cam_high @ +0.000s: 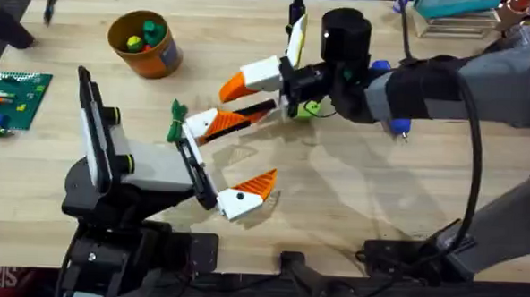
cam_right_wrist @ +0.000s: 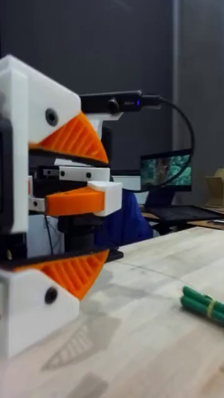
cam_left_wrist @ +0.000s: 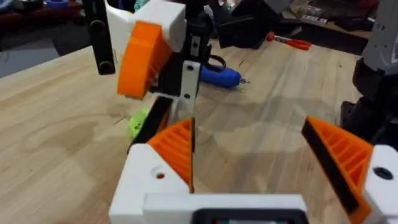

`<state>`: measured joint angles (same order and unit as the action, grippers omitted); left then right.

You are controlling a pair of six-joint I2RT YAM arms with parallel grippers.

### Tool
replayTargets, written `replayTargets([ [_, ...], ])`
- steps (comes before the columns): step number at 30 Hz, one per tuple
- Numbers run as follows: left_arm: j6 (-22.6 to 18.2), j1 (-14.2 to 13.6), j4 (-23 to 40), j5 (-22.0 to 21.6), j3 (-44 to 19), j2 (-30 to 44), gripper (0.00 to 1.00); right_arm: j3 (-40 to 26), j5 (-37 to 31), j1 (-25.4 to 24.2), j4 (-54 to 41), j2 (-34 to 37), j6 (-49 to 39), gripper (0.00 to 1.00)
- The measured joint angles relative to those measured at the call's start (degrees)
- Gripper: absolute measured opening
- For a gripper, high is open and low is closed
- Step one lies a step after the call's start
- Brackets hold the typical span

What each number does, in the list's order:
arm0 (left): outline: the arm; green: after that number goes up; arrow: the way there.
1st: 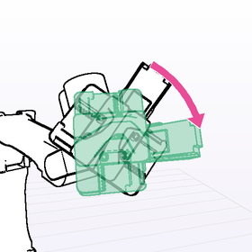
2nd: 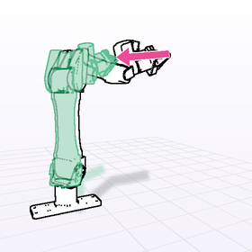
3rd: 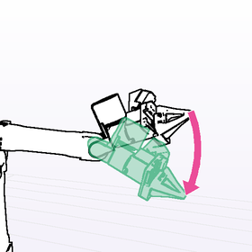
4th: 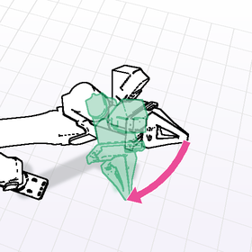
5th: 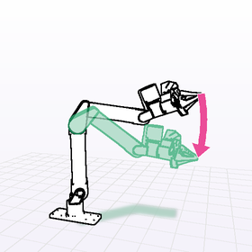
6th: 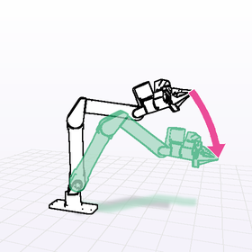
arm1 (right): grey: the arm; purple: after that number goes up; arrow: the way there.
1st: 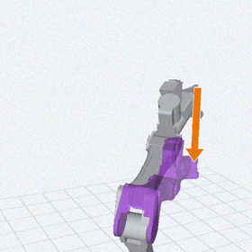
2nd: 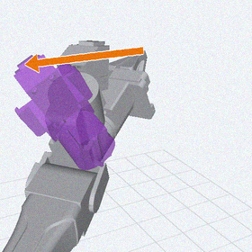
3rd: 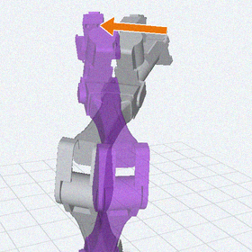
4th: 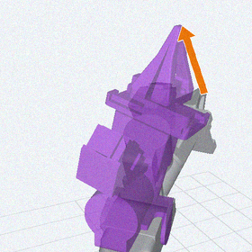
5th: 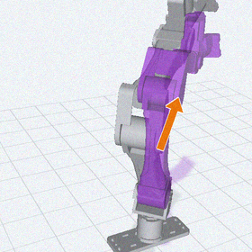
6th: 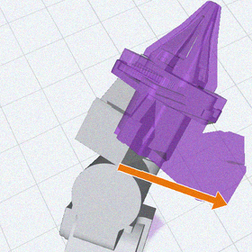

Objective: Pick up the gripper from the table and insert it into the empty holder that is missing its gripper. Then pick up a screw, insert it into the mounting hole, and use the screwdriver to tighten it. Finally, clean up the table by picking up the vegetable and placing it into the bucket.

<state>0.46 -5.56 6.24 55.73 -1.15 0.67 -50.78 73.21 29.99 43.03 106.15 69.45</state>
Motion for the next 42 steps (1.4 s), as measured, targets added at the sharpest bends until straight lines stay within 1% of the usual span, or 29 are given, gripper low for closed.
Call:
replayTargets([
  [3, -0.05, 0.0, 0.02, 0.16, 0.0, 0.0, 0.986, 0.0, 0.45, -2.12, -0.01, 0.0, -0.63, 0.723],
  [5, -0.05, 0.0, 0.04, 0.21, 0.0, 0.02, 0.986, 0.0, 0.57, -3.84, -0.11, 0.0, -2.01, 0.762],
  [7, -0.05, 0.0, 0.04, 0.21, 0.0, 0.0, 0.986, 0.0, 0.56, -5.55, -0.37, 0.0, -4.0, 0.766],
  [11, -0.05, 0.0, 0.04, 0.23, 0.0, 0.0, 0.987, 0.0, -0.87, -9.52, -7.01, 0.0, -11.19, 0.764],
  [16, -0.05, 0.0, 0.04, 0.23, 0.0, 0.0, 0.986, -0.06, -7.29, -14.88, -21.87, 0.0, -23.41, 0.757],
  [19, -0.05, 0.0, 0.04, 0.23, 0.0, 0.01, 0.986, -1.24, -10.25, -18.36, -32.86, -0.1, -30.7, 0.777],
  [22, -0.05, 0.0, 0.04, 0.23, 0.0, 0.0, 0.986, -3.97, -14.13, -20.83, -42.51, -2.53, -37.66, 0.789],
  [24, -0.05, 0.0, 0.04, 0.23, 0.0, 0.0, 0.986, -5.92, -16.91, -21.44, -49.25, -5.17, -41.8, 0.801],
  [28, -0.05, 0.0, 0.04, 0.23, 0.0, 0.0, 0.986, -9.15, -23.57, -20.74, -62.2, -13.74, -49.85, 0.817],
  [34, -0.05, 0.0, 0.04, 0.23, 0.0, 0.0, 0.985, -10.23, -36.27, -17.38, -77.82, -27.29, -57.48, 0.849],
  [36, -0.05, 0.0, 0.04, 0.23, 0.0, 0.02, 0.986, -10.23, -41.37, -15.56, -81.44, -30.19, -58.9, 0.883],
  [39, -0.05, 0.0, 0.05, 0.23, 0.0, 0.0, 0.985, -10.23, -49.11, -11.92, -85.2, -32.59, -60.68, 0.979],
  [42, -0.05, 0.0, 0.04, 0.24, 0.0, 0.0, 0.986, -10.23, -55.18, -7.42, -85.36, -32.62, -62.93, 0.995],
])
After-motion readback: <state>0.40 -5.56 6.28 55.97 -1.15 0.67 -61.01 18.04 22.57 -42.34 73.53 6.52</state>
